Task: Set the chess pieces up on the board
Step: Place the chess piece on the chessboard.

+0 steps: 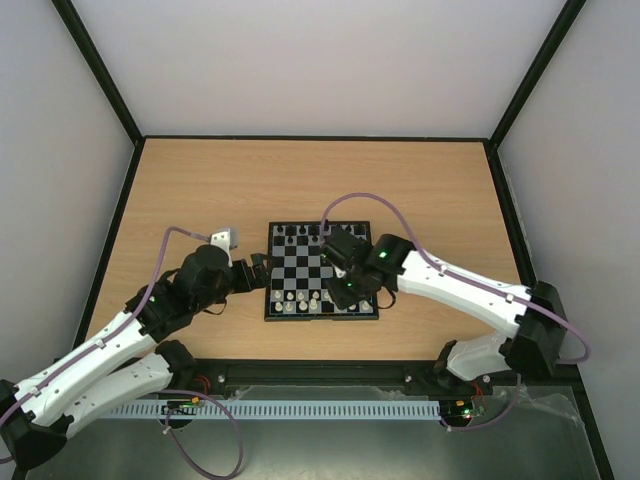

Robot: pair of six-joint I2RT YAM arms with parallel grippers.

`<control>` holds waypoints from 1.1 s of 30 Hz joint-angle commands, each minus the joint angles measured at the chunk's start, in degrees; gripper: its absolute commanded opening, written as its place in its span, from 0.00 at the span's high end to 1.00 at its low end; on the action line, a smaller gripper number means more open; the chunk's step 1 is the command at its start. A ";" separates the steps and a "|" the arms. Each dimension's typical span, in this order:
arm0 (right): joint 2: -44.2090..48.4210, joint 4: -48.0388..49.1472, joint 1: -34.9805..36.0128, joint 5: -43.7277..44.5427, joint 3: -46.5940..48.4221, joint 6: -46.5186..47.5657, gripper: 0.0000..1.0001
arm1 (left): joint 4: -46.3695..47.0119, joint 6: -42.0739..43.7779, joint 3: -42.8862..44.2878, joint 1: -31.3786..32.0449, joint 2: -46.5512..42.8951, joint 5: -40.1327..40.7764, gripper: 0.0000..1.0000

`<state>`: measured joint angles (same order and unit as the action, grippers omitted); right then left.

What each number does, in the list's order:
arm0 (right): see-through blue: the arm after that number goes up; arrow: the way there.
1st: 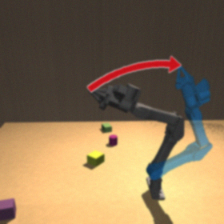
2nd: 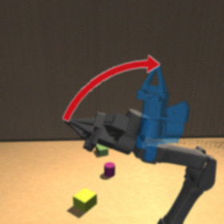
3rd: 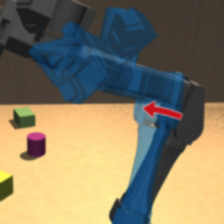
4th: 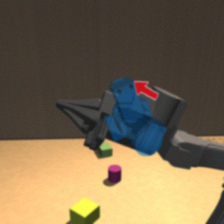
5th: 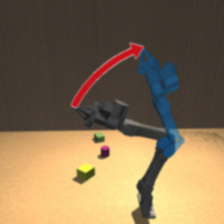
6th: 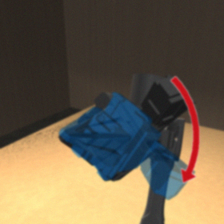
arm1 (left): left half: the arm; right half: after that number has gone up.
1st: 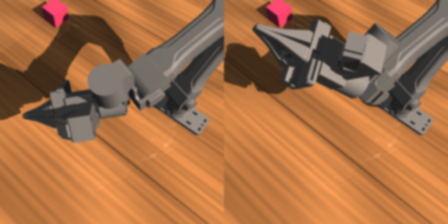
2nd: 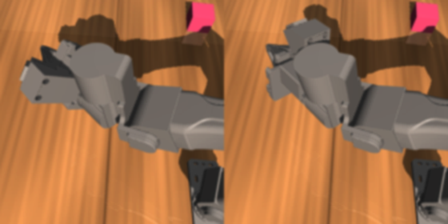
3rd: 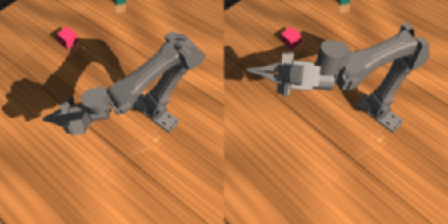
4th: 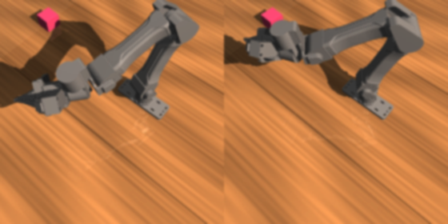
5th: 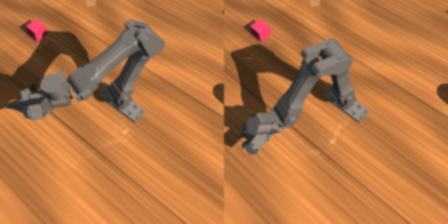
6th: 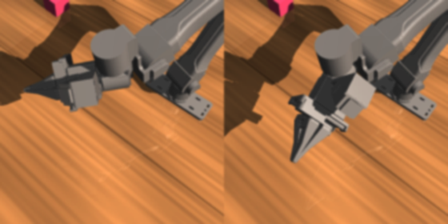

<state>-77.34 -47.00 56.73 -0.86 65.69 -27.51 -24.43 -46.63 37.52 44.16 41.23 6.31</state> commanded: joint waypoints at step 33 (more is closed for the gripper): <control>-21.76 -6.82 5.11 5.81 8.49 5.61 0.95 | -3.18 1.01 -0.96 -0.93 -1.66 3.29 0.01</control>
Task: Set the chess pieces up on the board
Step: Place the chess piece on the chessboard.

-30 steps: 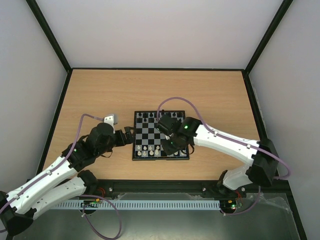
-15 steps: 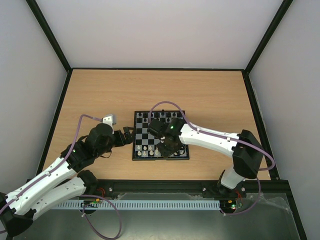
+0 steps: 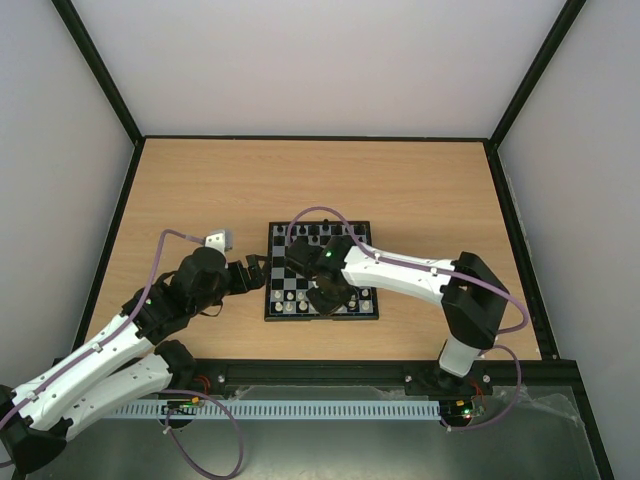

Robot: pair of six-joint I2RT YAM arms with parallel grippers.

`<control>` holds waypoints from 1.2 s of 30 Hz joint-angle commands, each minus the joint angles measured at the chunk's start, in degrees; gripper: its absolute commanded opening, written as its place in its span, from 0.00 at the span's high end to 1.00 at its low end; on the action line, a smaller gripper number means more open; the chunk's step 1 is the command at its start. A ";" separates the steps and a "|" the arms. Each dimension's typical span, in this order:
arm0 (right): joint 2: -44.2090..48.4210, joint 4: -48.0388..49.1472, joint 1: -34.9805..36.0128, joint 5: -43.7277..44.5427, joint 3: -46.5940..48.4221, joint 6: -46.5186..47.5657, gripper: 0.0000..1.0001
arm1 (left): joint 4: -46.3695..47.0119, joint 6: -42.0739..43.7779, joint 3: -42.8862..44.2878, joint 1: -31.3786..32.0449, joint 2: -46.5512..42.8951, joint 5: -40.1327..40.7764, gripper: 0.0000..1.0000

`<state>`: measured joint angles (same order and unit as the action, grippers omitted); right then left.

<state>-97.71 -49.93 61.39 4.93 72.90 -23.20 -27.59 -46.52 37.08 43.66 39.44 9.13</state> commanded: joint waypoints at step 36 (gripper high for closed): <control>-6.87 -2.85 -0.57 2.45 3.65 4.13 0.92 | 1.74 2.49 -1.74 -2.53 1.42 -1.82 0.01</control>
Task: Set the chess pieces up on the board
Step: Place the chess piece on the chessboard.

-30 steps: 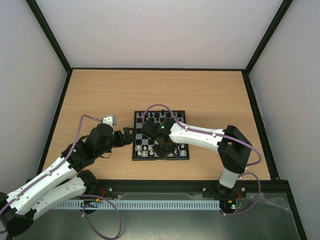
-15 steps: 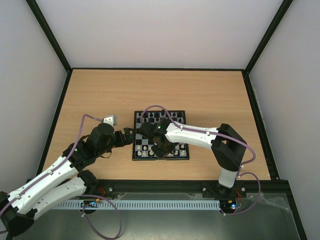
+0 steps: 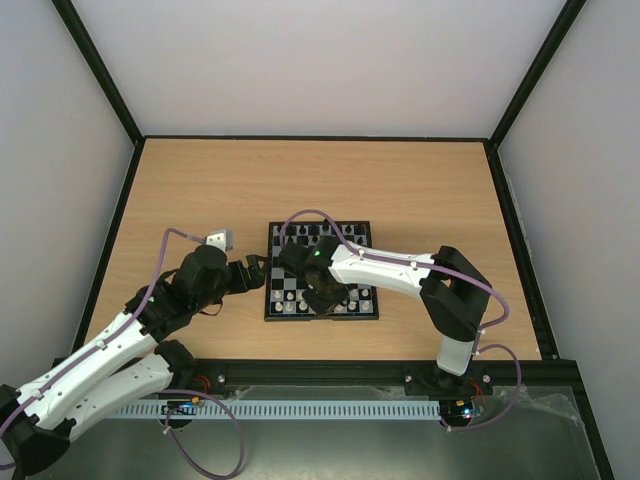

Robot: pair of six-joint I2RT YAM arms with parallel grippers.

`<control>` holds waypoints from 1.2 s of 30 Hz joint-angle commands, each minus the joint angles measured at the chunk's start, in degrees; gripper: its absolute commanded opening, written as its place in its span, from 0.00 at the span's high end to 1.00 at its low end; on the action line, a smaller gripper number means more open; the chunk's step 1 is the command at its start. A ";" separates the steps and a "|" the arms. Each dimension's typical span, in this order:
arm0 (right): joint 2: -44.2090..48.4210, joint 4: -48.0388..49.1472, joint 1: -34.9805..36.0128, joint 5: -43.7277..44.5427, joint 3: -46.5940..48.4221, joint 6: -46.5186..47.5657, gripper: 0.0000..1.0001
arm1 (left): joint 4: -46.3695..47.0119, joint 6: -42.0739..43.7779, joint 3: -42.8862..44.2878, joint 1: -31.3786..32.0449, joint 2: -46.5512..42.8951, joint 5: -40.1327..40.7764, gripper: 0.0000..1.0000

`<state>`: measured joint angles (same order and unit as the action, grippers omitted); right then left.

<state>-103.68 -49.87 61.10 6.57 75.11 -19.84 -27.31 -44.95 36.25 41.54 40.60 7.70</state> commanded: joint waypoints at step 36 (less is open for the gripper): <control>6.10 -1.18 -0.54 1.79 2.39 0.12 0.41 | 1.55 1.31 0.06 -1.46 1.32 -1.07 0.01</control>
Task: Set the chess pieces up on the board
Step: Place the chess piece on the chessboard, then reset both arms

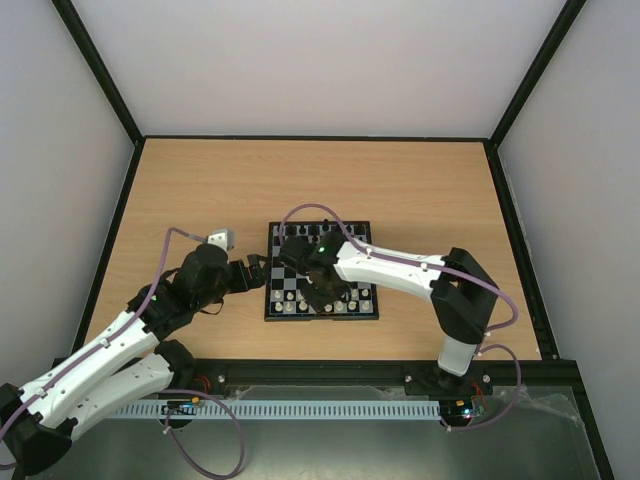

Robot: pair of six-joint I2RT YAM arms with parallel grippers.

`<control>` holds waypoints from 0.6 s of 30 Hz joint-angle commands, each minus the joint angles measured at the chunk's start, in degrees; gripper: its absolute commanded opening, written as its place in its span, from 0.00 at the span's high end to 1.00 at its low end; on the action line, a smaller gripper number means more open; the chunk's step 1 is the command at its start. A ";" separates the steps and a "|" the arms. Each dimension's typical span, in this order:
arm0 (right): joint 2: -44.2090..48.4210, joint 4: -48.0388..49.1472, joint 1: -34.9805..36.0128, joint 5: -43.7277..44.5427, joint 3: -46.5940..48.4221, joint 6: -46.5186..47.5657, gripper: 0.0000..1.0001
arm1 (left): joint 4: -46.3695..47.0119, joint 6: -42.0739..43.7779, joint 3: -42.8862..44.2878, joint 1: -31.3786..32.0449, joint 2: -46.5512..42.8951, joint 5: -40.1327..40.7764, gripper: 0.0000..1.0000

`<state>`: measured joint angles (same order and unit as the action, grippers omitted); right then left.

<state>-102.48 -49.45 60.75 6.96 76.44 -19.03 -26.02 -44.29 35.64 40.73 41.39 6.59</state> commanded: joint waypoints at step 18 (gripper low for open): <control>28.29 8.51 -0.50 10.15 -7.83 -5.30 0.01 | -4.48 2.96 7.46 -0.74 6.77 8.06 0.01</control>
<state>-81.14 -44.16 60.55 11.75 71.33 -23.00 -27.24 -42.35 41.10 40.42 47.20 9.43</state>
